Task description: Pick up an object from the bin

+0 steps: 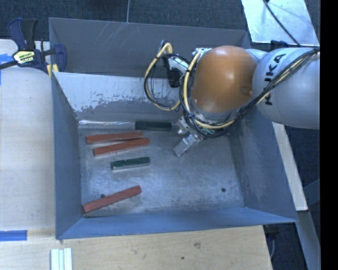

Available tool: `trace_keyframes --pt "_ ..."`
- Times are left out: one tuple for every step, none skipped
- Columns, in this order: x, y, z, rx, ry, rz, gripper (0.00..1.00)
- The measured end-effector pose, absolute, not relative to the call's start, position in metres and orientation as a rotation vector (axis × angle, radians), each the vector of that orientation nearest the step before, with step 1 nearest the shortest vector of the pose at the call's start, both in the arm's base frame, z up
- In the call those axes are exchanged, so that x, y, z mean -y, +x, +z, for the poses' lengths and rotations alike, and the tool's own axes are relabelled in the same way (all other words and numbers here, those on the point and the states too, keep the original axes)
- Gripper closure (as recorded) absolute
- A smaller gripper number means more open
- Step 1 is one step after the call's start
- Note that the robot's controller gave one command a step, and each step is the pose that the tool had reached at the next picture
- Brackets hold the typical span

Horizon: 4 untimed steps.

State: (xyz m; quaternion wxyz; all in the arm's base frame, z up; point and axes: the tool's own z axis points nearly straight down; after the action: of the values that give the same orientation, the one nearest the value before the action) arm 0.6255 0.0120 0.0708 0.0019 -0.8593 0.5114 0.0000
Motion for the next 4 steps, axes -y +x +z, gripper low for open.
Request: trace_keyframes --pt "-0.032 0.593 0.071 -2.288 -2.148 -0.001 1.00" --pt "-0.032 0.592 0.070 -2.285 -2.151 -0.001 0.00" --pt "-0.134 0.600 0.099 -2.519 -1.863 0.003 0.00" --pt "-0.161 0.602 0.070 -2.443 -1.966 -0.001 0.00"
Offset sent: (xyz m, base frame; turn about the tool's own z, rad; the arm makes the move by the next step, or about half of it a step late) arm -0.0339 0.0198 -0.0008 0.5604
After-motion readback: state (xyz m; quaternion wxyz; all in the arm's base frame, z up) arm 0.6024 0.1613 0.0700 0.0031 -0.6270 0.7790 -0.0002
